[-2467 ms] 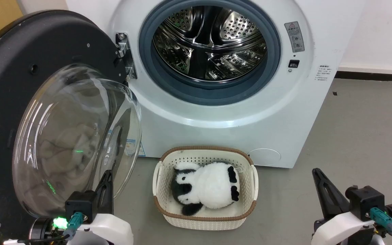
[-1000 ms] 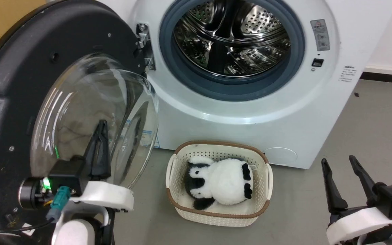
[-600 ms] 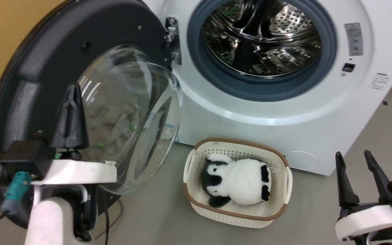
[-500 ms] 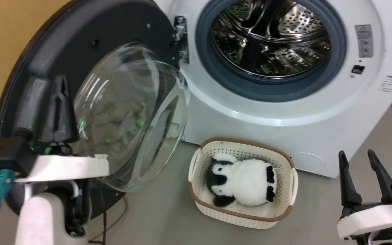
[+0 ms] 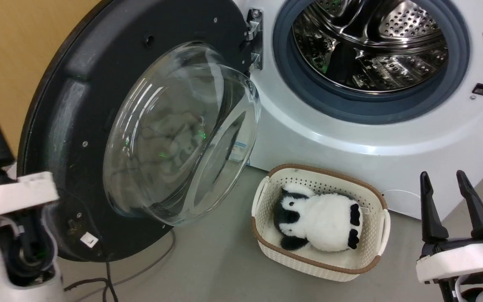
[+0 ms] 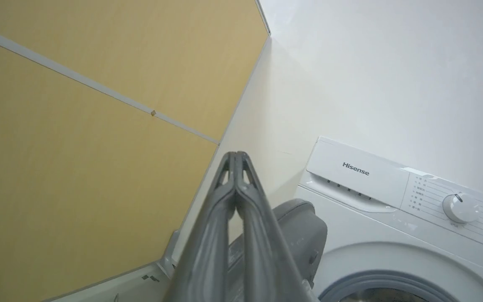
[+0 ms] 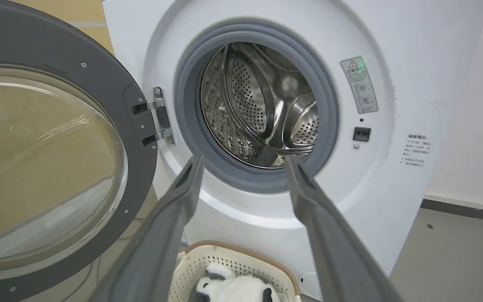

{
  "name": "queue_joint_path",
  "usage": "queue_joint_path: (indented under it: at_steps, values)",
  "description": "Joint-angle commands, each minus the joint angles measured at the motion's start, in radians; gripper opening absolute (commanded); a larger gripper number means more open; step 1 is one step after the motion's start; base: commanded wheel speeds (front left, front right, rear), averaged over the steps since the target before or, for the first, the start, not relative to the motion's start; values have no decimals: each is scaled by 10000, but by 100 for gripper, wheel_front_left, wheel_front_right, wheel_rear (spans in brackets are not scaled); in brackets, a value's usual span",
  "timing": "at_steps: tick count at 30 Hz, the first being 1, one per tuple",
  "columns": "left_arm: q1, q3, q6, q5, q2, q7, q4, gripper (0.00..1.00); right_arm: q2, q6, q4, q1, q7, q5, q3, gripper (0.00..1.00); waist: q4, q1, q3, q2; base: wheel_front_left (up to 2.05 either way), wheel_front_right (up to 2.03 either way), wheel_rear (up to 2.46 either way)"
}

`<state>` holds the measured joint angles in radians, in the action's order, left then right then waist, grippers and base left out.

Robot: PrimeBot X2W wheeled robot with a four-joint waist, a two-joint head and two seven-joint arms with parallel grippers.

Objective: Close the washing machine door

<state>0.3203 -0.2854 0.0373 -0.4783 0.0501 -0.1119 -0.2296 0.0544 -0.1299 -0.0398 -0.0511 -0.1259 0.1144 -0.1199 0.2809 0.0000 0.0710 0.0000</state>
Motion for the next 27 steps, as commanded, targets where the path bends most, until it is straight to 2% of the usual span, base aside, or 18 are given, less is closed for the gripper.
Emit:
queue_joint_path:
  at_steps: [1,9,17,21,27]
  values:
    - [246,-195,-20,-293,15,36,-21,0,-21,-4,-44,-183,-80,111,-48,100,69,0,36,0,0,0,0]
    - [367,-1534,-206,-2735,57,585,716,0,-24,-5,-78,-278,-247,207,-205,100,428,0,192,0,0,0,0]
    - [481,-2542,-235,-5146,59,1418,2222,0,-27,-5,-138,-353,-414,311,-431,100,775,0,313,0,0,0,0]
    - [506,-2974,-70,-6318,51,1969,3093,0,-28,-5,-173,-380,-498,354,-532,100,947,0,376,0,0,0,0]
    - [482,-3342,311,-7383,52,2671,4449,0,-30,-6,-237,-442,-623,436,-714,100,1202,0,493,0,0,0,0]
